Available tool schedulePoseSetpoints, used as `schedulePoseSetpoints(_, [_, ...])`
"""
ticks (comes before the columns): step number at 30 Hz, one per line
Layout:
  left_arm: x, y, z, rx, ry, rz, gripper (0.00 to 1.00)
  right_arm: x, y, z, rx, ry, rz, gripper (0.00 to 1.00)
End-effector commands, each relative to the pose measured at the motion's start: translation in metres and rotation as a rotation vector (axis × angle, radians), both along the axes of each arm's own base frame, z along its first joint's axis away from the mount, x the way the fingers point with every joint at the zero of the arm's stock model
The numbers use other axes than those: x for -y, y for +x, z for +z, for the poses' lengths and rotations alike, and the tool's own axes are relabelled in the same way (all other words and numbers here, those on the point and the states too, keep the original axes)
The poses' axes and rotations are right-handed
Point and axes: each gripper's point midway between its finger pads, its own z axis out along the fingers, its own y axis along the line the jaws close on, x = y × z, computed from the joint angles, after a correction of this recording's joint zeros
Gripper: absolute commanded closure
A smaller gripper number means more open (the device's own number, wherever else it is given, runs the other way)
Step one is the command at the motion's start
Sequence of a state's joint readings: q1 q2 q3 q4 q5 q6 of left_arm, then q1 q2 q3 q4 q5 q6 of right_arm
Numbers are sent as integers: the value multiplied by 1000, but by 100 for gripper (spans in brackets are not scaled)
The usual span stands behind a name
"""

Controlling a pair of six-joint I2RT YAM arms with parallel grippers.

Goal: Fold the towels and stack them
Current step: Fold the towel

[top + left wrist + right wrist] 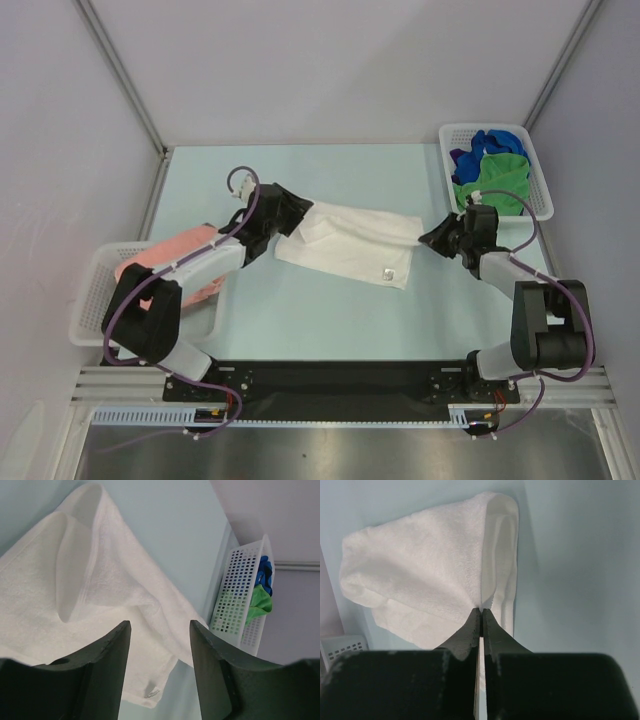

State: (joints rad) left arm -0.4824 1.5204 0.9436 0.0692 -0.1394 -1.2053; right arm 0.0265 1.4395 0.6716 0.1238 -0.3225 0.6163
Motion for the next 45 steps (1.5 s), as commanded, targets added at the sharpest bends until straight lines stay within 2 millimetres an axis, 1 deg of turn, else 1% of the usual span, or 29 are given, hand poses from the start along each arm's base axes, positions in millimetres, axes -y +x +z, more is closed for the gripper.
schedulePoseSetpoints(1, [6, -12, -16, -82, -28, 46, 43, 5, 2, 7, 30, -4, 4, 100])
schedulePoseSetpoints(3, [10, -18, -24, -109, -44, 54, 43, 4, 3, 6, 25, -1, 6, 100])
schedulePoseSetpoints(4, [7, -23, -35, -158, -31, 77, 40, 4, 3, 5, 25, 1, 5, 100])
schedulePoseSetpoints(5, [8, -25, -41, -192, -48, 84, 39, 4, 3, 7, 29, 2, 6, 100])
schedulePoseSetpoints(7, [14, -23, -44, -191, -90, 95, 38, 4, 3, 6, 26, 3, 6, 100])
schedulePoseSetpoints(8, [13, -28, -53, -220, -111, 117, 36, 3, 3, 6, 26, 6, 11, 100])
schedulePoseSetpoints(9, [17, -23, -49, -199, -148, 123, 31, 3, 3, 6, 27, 8, 11, 100])
schedulePoseSetpoints(10, [19, -23, -50, -203, -160, 124, 27, 12, 5, 7, 28, 9, -16, 100])
schedulePoseSetpoints(13, [18, -20, -51, -202, -165, 179, 24, 12, 6, 9, 31, 10, -15, 100])
schedulePoseSetpoints(14, [15, -19, -54, -201, -172, 199, 23, 12, 6, 10, 33, 10, -17, 100])
schedulePoseSetpoints(15, [15, -18, -53, -206, -194, 220, 16, 13, 6, 10, 32, 8, -17, 100])
schedulePoseSetpoints(19, [19, -7, -53, -200, -232, 246, 16, 13, 9, 11, 35, 7, -18, 100])
schedulePoseSetpoints(21, [23, -5, -57, -222, -238, 246, 16, 14, 9, 10, 32, 5, -22, 100])
schedulePoseSetpoints(22, [26, 0, -54, -219, -240, 248, 16, 14, 10, 9, 31, 5, -22, 100])
schedulePoseSetpoints(23, [26, 1, -60, -234, -246, 258, 16, 14, 10, 9, 31, 5, -22, 100])
schedulePoseSetpoints(25, [30, 2, -64, -249, -260, 259, 17, 13, 10, 9, 32, 8, -20, 100])
schedulePoseSetpoints(27, [29, 3, -67, -255, -263, 272, 19, 13, 11, 11, 32, 9, -19, 100])
schedulePoseSetpoints(32, [25, 6, -64, -244, -260, 297, 21, 13, 11, 16, 42, 5, -21, 100])
schedulePoseSetpoints(37, [25, 16, -60, -235, -261, 306, 25, 14, 12, 18, 44, 3, -21, 100])
schedulePoseSetpoints(39, [23, 18, -62, -246, -266, 320, 26, 14, 12, 17, 42, 0, -19, 100])
schedulePoseSetpoints(41, [23, 21, -61, -250, -264, 323, 31, 14, 12, 17, 42, 1, -20, 100])
schedulePoseSetpoints(43, [22, 25, -61, -250, -263, 329, 32, 14, 13, 18, 45, 2, -18, 100])
schedulePoseSetpoints(45, [22, 26, -63, -256, -265, 333, 36, 14, 13, 18, 43, 1, -20, 100])
